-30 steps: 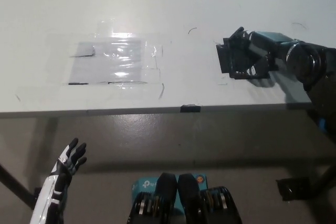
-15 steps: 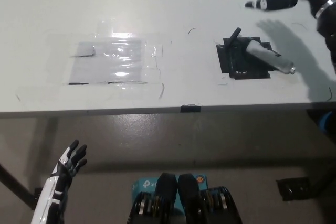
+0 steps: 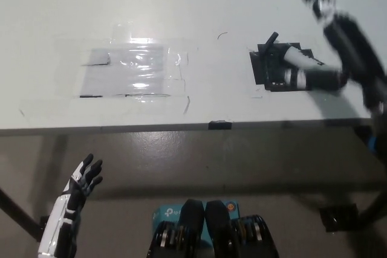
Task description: The robot uses right hand to pick up a small white air pumper and uses its left hand to compress it, and then puts it on the desk
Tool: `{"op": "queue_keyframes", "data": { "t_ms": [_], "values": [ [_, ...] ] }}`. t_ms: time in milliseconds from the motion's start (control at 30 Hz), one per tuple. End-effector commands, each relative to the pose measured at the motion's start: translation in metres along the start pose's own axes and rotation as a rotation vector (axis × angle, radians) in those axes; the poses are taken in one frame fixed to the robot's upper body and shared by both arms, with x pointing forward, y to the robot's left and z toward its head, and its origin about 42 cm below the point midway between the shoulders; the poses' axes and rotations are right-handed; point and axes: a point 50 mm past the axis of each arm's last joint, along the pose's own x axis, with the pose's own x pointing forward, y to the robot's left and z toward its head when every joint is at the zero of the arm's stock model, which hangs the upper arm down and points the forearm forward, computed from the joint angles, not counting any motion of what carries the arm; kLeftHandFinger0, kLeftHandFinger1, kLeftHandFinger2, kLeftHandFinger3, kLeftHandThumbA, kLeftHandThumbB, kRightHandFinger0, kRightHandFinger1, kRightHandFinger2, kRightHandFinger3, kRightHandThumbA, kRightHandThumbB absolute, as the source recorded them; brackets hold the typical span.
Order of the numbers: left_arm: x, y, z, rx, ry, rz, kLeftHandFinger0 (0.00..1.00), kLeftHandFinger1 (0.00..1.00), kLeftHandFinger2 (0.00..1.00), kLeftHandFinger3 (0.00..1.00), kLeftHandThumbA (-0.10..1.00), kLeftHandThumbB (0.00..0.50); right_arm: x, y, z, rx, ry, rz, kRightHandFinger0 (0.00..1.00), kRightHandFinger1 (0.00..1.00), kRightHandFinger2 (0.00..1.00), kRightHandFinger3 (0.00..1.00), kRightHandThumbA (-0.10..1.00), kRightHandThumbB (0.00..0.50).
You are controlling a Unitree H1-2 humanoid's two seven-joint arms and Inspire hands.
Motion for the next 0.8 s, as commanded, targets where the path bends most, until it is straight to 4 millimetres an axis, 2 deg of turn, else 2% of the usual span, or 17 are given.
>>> {"op": "queue_keyframes", "data": {
  "t_ms": [0,133,167,233,267,367,467,500,600,667,767],
  "values": [
    [0.019,0.01,0.006,0.01,-0.058,-0.026,1.0,1.0,1.0,1.0,1.0,0.201,-0.07,-0.018,0.084,0.209,-0.211,-0.27,1.0,1.0,1.0,1.0,1.0,0.307],
    [0.013,0.014,-0.001,-0.003,-0.032,-0.011,1.0,1.0,1.0,1.0,1.0,0.184,-0.095,0.023,0.074,0.312,-0.124,-0.246,1.0,1.0,1.0,1.0,1.0,0.339],
    [0.013,0.014,-0.001,-0.005,-0.029,-0.011,1.0,1.0,1.0,1.0,1.0,0.181,-0.097,0.026,0.073,0.319,-0.119,-0.244,1.0,1.0,1.0,1.0,1.0,0.337],
    [0.013,0.017,-0.003,-0.013,-0.022,-0.006,1.0,1.0,1.0,1.0,1.0,0.178,-0.105,0.045,0.064,0.357,-0.081,-0.22,1.0,1.0,1.0,1.0,1.0,0.303],
    [0.012,0.019,-0.005,-0.019,-0.014,0.001,1.0,1.0,1.0,1.0,1.0,0.181,-0.108,0.057,0.057,0.387,-0.063,-0.216,1.0,1.0,1.0,1.0,1.0,0.271],
    [0.012,0.021,-0.008,-0.025,-0.011,0.005,1.0,1.0,1.0,1.0,1.0,0.181,-0.116,0.087,0.042,0.494,0.029,-0.215,1.0,1.0,1.0,1.0,0.99,0.296],
    [0.012,0.021,-0.01,-0.033,-0.006,0.006,1.0,1.0,1.0,1.0,1.0,0.189,-0.123,0.113,0.026,0.528,0.116,-0.156,1.0,1.0,1.0,1.0,0.99,0.283],
    [0.012,0.022,-0.01,-0.036,-0.003,0.006,1.0,1.0,1.0,1.0,1.0,0.191,-0.124,0.116,0.024,0.529,0.127,-0.15,1.0,1.0,1.0,1.0,0.99,0.282],
    [0.009,0.023,-0.012,-0.035,-0.003,0.0,1.0,1.0,1.0,1.0,1.0,0.171,-0.133,0.145,0.011,0.537,0.175,-0.159,1.0,1.0,1.0,1.0,0.99,0.259],
    [0.01,0.023,-0.013,-0.031,-0.003,-0.002,1.0,1.0,1.0,1.0,1.0,0.181,-0.135,0.159,0.002,0.526,0.211,-0.156,1.0,1.0,1.0,1.0,1.0,0.245],
    [0.014,0.025,-0.01,-0.027,-0.015,0.002,1.0,1.0,1.0,1.0,1.0,0.175,-0.133,0.172,-0.007,0.554,0.24,-0.144,1.0,1.0,1.0,1.0,0.98,0.249]
  ]
}}
